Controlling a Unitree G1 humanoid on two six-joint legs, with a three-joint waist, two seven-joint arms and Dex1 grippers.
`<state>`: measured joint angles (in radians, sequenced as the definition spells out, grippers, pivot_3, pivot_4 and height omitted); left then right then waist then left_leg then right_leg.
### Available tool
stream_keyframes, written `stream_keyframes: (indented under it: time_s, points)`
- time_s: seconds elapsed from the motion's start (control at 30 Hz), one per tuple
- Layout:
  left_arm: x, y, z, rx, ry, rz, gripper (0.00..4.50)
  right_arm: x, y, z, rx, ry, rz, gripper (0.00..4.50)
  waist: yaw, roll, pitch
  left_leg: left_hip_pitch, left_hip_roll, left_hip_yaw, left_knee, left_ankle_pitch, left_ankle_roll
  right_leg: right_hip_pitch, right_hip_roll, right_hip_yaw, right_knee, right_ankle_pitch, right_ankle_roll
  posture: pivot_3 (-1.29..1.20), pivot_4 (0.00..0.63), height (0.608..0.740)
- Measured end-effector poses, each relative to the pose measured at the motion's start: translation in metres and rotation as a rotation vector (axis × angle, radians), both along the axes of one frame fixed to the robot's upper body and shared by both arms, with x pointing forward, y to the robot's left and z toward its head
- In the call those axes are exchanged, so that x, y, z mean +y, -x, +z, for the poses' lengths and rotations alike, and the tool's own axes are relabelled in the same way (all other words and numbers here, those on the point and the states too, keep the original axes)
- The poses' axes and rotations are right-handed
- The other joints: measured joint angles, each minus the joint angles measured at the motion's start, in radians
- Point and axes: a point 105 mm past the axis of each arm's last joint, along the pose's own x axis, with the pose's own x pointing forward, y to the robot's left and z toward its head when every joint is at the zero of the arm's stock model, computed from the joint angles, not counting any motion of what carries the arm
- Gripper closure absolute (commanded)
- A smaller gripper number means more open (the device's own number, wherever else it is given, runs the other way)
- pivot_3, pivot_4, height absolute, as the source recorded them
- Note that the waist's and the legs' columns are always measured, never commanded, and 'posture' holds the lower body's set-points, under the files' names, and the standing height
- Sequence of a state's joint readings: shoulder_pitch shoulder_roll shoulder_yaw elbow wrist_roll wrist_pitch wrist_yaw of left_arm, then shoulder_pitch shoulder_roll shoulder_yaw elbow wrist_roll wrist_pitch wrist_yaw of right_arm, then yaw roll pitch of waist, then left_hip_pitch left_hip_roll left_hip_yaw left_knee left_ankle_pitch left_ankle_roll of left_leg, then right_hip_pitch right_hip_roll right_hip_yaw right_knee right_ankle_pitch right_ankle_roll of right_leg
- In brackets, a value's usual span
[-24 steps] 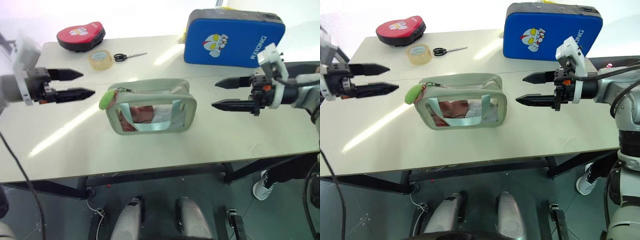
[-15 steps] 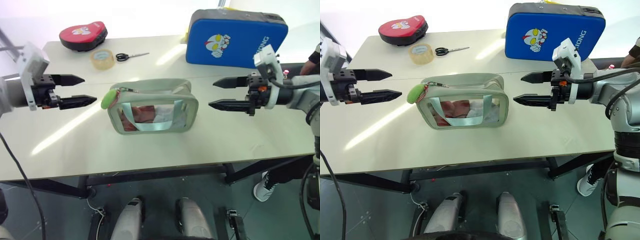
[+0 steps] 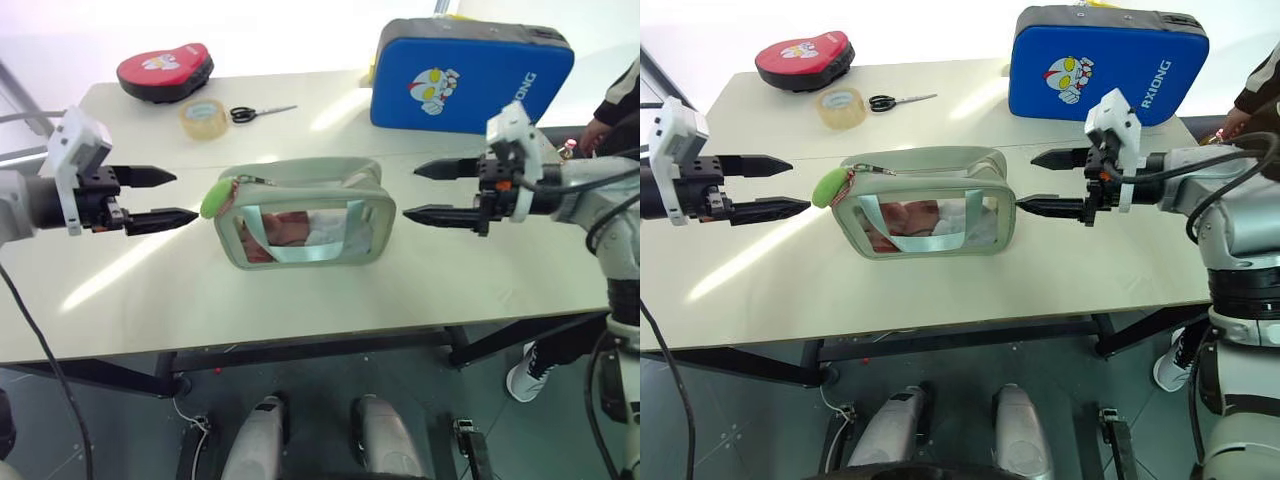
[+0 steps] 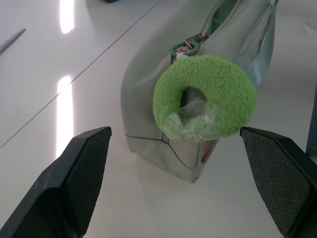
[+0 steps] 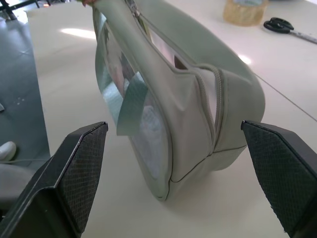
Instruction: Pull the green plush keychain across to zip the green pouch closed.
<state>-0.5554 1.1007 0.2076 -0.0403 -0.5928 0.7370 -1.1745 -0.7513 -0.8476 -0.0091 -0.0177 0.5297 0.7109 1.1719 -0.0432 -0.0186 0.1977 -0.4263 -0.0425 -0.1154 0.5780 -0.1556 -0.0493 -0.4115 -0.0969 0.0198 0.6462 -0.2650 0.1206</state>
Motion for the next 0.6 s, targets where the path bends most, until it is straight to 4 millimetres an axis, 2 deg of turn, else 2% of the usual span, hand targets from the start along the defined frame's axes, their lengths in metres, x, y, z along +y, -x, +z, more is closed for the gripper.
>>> stream_keyframes:
  time_s: [0.23,0.33,0.57,0.6]
  points:
    - [-0.012,0.008,-0.002,0.007,-0.005,-0.051,0.06,0.029,0.001,-0.011,-0.006,0.008,0.073,0.00,-0.001,0.000,0.000,0.000,0.000,0.000,0.000,0.000,0.000,0.000,0.000,0.000,0.000,0.000,0.000,0.00,0.150,0.740]
    - [-0.015,0.009,-0.003,0.004,0.002,-0.056,0.00,0.039,-0.001,-0.015,-0.006,0.010,0.092,0.88,0.000,0.000,0.000,0.000,0.000,0.000,0.000,0.000,0.000,0.000,0.000,0.000,0.000,0.000,0.000,0.00,0.150,0.740]
    - [-0.019,0.010,-0.009,0.014,0.002,-0.052,0.00,0.040,-0.010,-0.016,-0.040,0.034,0.072,4.46,0.000,0.000,0.000,0.000,-0.001,0.000,0.000,0.000,0.000,0.000,0.000,0.000,0.000,0.000,0.000,0.00,0.150,0.740]
    - [-0.018,0.010,-0.011,0.022,0.001,-0.049,0.00,0.040,-0.010,-0.017,-0.039,0.033,0.077,4.49,-0.001,0.000,0.000,0.000,-0.001,0.000,0.000,0.000,0.000,0.000,0.000,0.000,0.000,0.000,0.000,0.00,0.150,0.740]
